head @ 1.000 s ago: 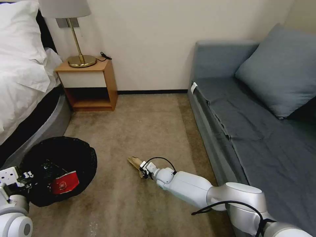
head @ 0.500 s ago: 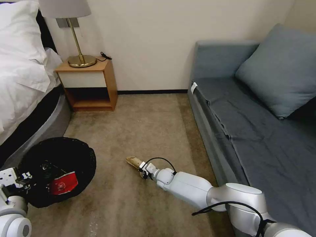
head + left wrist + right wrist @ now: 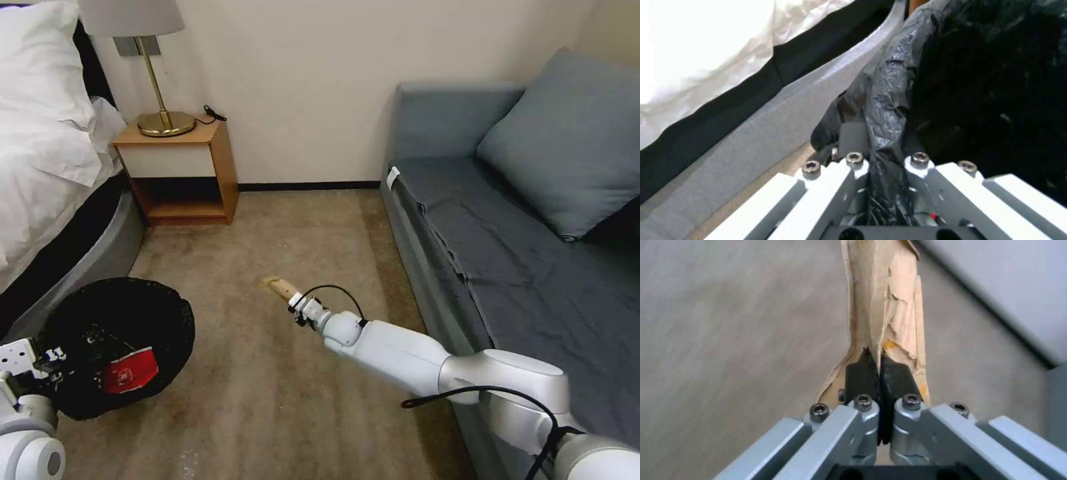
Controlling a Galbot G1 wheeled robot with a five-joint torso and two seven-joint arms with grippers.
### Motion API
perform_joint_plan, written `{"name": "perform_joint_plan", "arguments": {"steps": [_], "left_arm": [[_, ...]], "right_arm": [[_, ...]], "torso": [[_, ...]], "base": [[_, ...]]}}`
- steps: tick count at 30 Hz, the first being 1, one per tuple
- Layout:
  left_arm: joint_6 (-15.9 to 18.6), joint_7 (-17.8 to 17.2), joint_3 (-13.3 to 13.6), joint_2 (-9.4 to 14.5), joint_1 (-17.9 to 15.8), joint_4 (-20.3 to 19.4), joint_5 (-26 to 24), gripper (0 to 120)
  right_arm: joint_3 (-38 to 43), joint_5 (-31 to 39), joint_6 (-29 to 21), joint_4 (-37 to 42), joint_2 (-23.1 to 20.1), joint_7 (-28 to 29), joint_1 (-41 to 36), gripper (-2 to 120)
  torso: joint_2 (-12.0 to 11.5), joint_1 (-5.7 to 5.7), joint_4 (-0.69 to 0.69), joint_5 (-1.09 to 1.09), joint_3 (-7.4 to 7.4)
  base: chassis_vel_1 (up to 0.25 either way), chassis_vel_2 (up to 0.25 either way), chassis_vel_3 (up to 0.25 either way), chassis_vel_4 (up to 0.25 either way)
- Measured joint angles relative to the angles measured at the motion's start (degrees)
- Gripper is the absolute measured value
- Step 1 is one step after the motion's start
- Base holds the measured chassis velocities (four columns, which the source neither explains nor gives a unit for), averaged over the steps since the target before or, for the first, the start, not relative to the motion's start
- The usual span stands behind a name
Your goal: Pick up the trash bin, then pick up the garbage on the floor and place it into the trash bin.
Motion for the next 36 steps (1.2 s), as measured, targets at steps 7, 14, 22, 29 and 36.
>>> {"name": "perform_joint_plan", "arguments": {"steps": [7, 14, 22, 29, 36], "left_arm": [[0.1, 0.0, 0.3, 0.5, -0.7, 1.2, 0.0, 4], [0.3, 0.0, 1.3, 0.5, -1.5, 1.7, 0.3, 4], [0.5, 0.0, 2.1, -0.2, -1.6, 0.6, 0.6, 4], [0.6, -0.1, 2.5, -0.6, -1.9, 0.3, 0.7, 4], [0.8, -0.1, 2.8, -0.8, -2.2, 0.1, 0.7, 4]], "right_arm": [[6.2, 2.2, -1.0, 17.7, -9.0, 0.9, 2.8, 0], [7.9, 18.2, -7.1, 48.1, -18.0, 2.9, 3.8, 0], [0.5, 23.5, -8.1, 51.8, -10.1, 7.6, 5.6, 0], [-8.4, 24.6, -7.9, 49.4, -2.5, 10.5, 6.1, 0], [-12.0, 24.3, -7.8, 47.4, -0.2, 11.2, 5.9, 0]], "torso": [[0.0, 0.0, 0.04, 0.0, 0.0], [0.0, 0.0, 0.0, -0.01, -0.01], [0.0, 0.0, 0.01, -0.01, 0.0], [0.0, 0.0, 0.02, -0.03, 0.0], [0.0, 0.0, 0.01, -0.02, 0.0]], "base": [[0.0, 0.0, 0.0, 0.0], [0.0, 0.0, 0.0, 0.0], [0.0, 0.0, 0.0, 0.0], [0.0, 0.0, 0.0, 0.0], [0.0, 0.0, 0.0, 0.0]]}}
